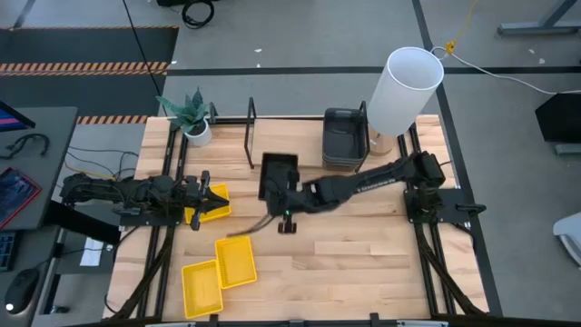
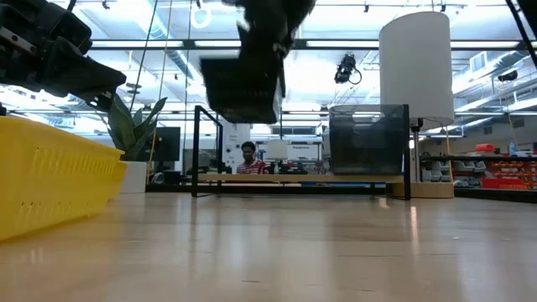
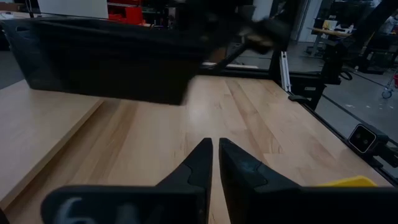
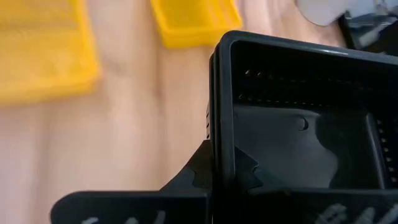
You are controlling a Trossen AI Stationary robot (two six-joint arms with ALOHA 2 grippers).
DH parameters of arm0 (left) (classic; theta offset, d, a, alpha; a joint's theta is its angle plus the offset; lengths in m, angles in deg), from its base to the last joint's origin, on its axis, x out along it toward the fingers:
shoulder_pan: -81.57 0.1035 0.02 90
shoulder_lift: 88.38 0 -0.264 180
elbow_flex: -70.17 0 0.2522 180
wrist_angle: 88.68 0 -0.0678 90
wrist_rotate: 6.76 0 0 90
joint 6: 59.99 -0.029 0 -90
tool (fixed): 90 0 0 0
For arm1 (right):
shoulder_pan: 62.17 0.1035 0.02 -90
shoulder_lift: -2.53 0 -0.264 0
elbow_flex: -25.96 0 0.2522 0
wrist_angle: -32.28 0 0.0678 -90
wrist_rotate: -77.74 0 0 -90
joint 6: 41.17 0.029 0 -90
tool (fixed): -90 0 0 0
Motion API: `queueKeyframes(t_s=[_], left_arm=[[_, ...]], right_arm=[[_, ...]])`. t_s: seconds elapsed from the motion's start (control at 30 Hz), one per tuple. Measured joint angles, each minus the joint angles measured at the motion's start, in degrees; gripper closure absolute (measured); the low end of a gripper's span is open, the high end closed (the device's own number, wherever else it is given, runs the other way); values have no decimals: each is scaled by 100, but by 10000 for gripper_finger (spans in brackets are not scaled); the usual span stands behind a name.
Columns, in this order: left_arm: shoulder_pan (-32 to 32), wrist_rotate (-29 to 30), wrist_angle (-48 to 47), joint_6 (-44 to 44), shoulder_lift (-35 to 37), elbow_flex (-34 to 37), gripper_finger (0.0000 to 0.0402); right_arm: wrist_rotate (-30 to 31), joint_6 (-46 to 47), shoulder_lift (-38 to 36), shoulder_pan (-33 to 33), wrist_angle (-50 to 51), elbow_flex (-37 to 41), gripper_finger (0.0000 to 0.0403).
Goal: Stack baskets on shelf by color
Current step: Put the stacked black bins on the shelf
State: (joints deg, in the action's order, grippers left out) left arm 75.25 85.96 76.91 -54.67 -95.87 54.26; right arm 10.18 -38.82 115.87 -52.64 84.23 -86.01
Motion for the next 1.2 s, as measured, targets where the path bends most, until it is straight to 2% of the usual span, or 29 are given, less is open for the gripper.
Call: queueKeyframes(t_s=[0.23,0.37,0.6,0.77,1.0,1.2], left_arm=[[0,0,0,0,0,0,374],[-1,0,0,0,0,0,368],[-2,0,0,0,0,0,364],[-1,-1,0,0,0,0,370],[-2,0,0,0,0,0,372],[0,-2,0,0,0,0,366]], right_arm=[[-202,-526,50,-973,653,2,390],[-453,-946,116,-1476,616,3,390],[-930,-1154,109,-2147,768,7,388],[-1358,-1405,109,-2292,1262,7,381],[-1362,-1273,109,-2313,1853,7,375],[-1303,-1147,109,-2282,2074,7,346]])
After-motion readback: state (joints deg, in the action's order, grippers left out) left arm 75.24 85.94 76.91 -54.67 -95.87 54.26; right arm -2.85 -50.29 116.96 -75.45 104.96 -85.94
